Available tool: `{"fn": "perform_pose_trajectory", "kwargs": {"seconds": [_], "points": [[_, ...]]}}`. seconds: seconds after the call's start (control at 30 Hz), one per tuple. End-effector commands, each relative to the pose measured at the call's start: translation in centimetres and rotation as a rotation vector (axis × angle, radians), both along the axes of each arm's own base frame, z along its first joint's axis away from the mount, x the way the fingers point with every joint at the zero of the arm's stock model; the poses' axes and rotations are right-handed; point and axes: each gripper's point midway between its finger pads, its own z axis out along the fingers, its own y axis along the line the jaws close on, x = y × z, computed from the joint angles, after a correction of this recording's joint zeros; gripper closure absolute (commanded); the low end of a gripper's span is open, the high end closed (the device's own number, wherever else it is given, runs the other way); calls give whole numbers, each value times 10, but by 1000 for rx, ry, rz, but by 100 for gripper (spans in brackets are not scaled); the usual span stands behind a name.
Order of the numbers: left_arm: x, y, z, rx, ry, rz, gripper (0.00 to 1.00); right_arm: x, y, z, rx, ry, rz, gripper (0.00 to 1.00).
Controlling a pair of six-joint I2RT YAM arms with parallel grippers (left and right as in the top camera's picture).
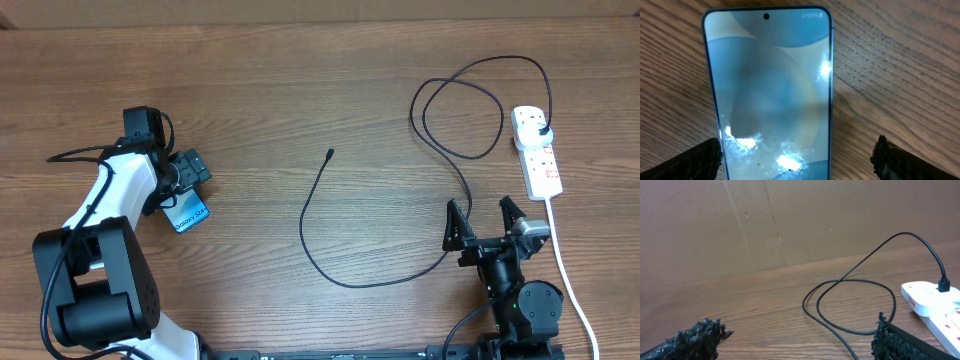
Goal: Plug charger to phone and switch on socket
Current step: 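Lower the left gripper and grasp the phone's top edge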
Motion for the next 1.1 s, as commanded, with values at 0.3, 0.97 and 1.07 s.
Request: {"fn": "perform_pose_trajectory", "kwargs": {"seconds": [0.3, 0.97, 1.07], "points": [[7, 16, -1, 12, -14, 45, 0, 0, 0, -2, -4, -5, -2, 0], [12, 18, 0, 11, -37, 50, 1, 0, 0, -2, -4, -5, -2, 0], [11, 15, -1, -5, -34, 46, 0, 0, 0, -2, -4, -5, -2, 0]]}}
